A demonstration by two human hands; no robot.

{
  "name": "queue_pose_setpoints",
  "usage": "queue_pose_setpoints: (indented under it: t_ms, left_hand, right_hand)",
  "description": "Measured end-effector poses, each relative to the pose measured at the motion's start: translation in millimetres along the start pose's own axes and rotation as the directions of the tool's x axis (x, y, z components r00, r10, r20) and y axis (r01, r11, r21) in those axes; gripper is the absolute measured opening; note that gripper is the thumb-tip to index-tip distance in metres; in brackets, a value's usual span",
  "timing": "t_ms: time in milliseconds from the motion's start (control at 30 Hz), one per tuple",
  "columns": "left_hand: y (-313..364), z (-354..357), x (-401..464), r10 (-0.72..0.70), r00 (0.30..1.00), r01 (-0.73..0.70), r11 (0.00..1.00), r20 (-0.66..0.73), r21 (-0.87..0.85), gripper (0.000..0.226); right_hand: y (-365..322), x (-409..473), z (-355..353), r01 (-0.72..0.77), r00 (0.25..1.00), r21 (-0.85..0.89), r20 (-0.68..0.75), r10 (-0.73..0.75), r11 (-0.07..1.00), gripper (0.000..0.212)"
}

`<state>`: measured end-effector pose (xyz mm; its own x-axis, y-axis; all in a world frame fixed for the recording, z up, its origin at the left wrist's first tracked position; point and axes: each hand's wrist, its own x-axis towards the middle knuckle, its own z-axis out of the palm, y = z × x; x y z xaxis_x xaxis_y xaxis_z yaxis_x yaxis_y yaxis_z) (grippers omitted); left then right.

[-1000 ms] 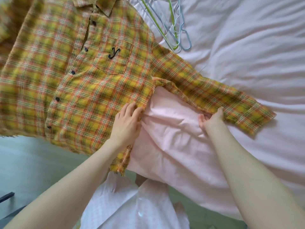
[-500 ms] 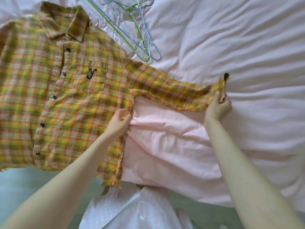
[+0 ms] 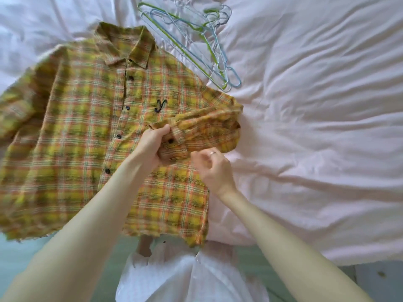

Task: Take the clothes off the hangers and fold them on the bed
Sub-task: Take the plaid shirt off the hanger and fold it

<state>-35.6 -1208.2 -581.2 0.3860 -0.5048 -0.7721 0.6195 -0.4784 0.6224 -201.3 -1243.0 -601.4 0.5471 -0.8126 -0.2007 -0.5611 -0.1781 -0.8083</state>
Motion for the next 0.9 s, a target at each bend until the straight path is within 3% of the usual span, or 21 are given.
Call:
queue_pose_setpoints:
  t_ms: [33,67,100,133,167,233,333,400,500,600,733,800,900]
  left_hand:
    - [5.0,-18.0,-1.4,-0.011,0.999,0.012,1.0,0.034,-0.021,0.027]
    - [10.1,-35.6,-4.2,-0.013,0.996,0.017,0.999,0.083,-0.044,0.028]
    - [15.0,-50.9,-8.0,-0.017,0.993,0.026,0.997,0.115,-0.079,0.028]
    - [20.0,-65.9,-10.7,-0.015,0.989,0.03,0.995,0.147,-0.1,0.028]
    - [23.3,-77.9,-13.4,-0.006,0.986,0.025,0.993,0.168,-0.111,0.029]
    - [31.4,-107.5,-16.3,0.008,0.982,0.022,0.988,0.191,-0.15,0.035]
    - [38.6,-166.0,-13.9,0.035,0.992,-0.012,0.982,0.121,-0.188,0.046]
    - [39.8,-207.2,-11.5,0.028,0.999,-0.022,0.979,0.024,-0.202,0.041]
    - [30.3,-253.9,-3.8,0.009,0.985,-0.051,0.968,-0.17,-0.246,0.029]
    - [14.4,-285.1,6.5,-0.027,0.953,-0.059,0.96,-0.303,-0.273,0.027]
    - [-1.1,-309.6,18.4,-0.156,0.854,-0.016,0.946,-0.497,-0.325,0.024]
    - [-2.9,-310.9,26.4,-0.197,0.817,0.004,0.942,-0.542,-0.336,0.038]
    - [-2.7,-299.4,31.7,-0.187,0.7,0.053,0.976,-0.689,-0.211,0.038]
  right_hand:
    - [-7.7,0.8,8.0,-0.231,0.972,0.141,-0.013,0.235,0.963,0.046]
    - [-12.0,4.6,16.9,-0.478,0.869,0.352,0.053,0.493,0.805,0.05]
    - [-14.7,10.3,24.6,-0.63,0.732,0.568,0.206,0.65,0.53,0.057]
    - [-17.8,16.7,31.7,-0.658,0.634,0.72,0.373,0.677,0.22,0.068]
    - [-17.2,22.3,37.3,-0.594,0.604,0.804,0.461,0.65,-0.018,0.08]
    - [-21.4,35.4,52.0,-0.426,0.65,0.87,0.486,0.584,-0.249,0.09]
    - [-34.4,60.8,78.7,-0.323,0.749,0.884,0.456,0.48,-0.337,0.083]
    - [-46.9,75.9,97.2,-0.29,0.762,0.897,0.427,0.486,-0.333,0.075]
    - [-50.8,93.6,113.4,-0.268,0.706,0.931,0.364,0.608,-0.246,0.057]
    - [-41.6,102.7,117.4,-0.237,0.675,0.939,0.344,0.653,-0.25,0.047]
    - [-30.0,105.5,113.9,-0.192,0.631,0.953,0.303,0.714,-0.234,0.037]
    - [-25.9,106.7,112.2,-0.165,0.611,0.956,0.293,0.735,-0.244,0.043]
    - [-23.4,107.5,113.8,-0.164,0.567,0.945,0.325,0.757,-0.283,0.051]
